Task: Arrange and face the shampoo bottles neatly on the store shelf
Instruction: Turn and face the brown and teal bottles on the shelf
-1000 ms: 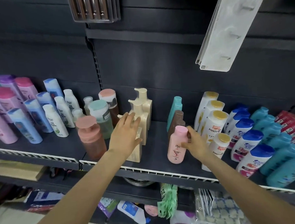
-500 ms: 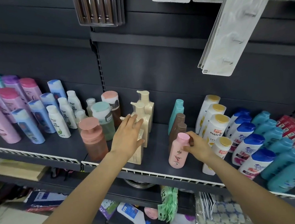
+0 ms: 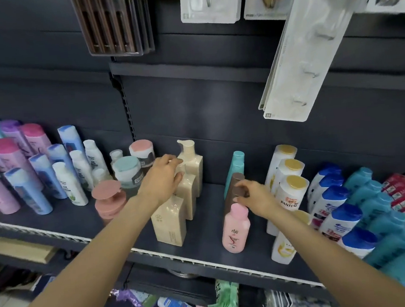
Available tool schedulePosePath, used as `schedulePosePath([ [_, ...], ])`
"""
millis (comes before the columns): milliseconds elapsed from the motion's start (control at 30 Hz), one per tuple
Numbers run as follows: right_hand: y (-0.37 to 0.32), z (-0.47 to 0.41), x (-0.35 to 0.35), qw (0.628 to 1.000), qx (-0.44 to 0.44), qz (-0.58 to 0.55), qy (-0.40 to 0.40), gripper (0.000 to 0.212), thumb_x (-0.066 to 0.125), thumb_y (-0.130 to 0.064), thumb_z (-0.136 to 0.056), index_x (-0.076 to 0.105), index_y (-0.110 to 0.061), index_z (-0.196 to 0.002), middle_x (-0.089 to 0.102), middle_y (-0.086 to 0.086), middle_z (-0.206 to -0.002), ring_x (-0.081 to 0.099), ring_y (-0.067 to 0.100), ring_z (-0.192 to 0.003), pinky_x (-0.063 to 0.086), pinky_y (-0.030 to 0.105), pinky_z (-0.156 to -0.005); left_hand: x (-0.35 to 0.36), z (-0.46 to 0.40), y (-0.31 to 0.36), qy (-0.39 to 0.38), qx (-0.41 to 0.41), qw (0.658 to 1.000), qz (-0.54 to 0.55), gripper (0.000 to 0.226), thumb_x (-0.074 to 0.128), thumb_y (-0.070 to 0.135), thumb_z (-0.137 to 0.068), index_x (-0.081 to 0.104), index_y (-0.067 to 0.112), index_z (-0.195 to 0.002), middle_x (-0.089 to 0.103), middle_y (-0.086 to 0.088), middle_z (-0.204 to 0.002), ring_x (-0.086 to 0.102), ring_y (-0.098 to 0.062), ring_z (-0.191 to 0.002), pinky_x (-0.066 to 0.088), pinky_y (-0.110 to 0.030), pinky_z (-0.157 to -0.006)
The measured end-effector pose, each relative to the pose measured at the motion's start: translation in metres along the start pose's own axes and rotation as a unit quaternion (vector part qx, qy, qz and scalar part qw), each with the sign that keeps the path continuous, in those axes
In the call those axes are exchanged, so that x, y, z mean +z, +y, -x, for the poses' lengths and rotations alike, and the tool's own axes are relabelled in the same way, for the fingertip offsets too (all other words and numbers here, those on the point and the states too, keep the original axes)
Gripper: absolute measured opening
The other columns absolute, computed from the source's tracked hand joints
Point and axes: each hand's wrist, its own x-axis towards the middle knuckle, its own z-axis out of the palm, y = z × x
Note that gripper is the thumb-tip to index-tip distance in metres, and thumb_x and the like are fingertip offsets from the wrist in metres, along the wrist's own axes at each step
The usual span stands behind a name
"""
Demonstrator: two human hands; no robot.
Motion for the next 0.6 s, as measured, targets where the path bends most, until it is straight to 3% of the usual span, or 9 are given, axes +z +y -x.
schedulePosePath([
  [233, 0.005, -0.01, 0.001, 1.0, -0.007, -0.015, 0.011, 0.035, 0.07, -0.019, -0.083, 0.063, -0.015, -0.118, 0.062, 0.006, -0.119, 0.057, 0.021, -0.106, 0.04, 0.023, -0.083, 0.006, -0.007, -0.005, -0.113, -0.014, 0.993, -0.041, 0.064, 0.05, 0.038, -0.094, 0.021, 0.023, -0.149, 0.015, 0.001, -0.157, 0.014, -0.021, -0.144, 0.026, -0.036, -0.113],
  [400, -0.013, -0.011, -0.01, 0.989, -0.037, -0.117, 0.083, 0.027, 0.071, -0.016, -0.082, 0.067, -0.013, -0.109, 0.067, 0.004, -0.106, 0.061, 0.02, -0.099, 0.047, 0.027, -0.086, 0.003, -0.009, -0.009, -0.146, -0.004, 0.989, -0.023, 0.069, 0.053, 0.038, -0.092, 0.018, 0.023, -0.15, 0.011, 0.001, -0.158, 0.012, -0.019, -0.145, 0.025, -0.035, -0.114],
  [533, -0.033, -0.01, -0.021, 0.963, -0.038, -0.233, 0.133, 0.016, 0.071, -0.016, -0.083, 0.066, -0.027, -0.094, 0.064, -0.008, -0.089, 0.064, 0.022, -0.09, 0.053, 0.041, -0.087, 0.0, -0.011, -0.012, -0.147, 0.004, 0.989, -0.009, 0.065, 0.051, 0.039, -0.093, 0.024, 0.02, -0.149, 0.017, -0.003, -0.156, 0.017, -0.022, -0.143, 0.026, -0.036, -0.113],
  [600, -0.043, -0.008, -0.025, 0.941, -0.034, -0.301, 0.15, 0.017, 0.07, -0.015, -0.083, 0.066, -0.03, -0.089, 0.065, -0.005, -0.088, 0.065, 0.023, -0.09, 0.055, 0.043, -0.086, -0.003, -0.013, -0.013, -0.135, 0.006, 0.991, 0.011, 0.059, 0.052, 0.037, -0.093, 0.031, 0.018, -0.146, 0.023, -0.005, -0.154, 0.021, -0.023, -0.141, 0.027, -0.036, -0.112],
])
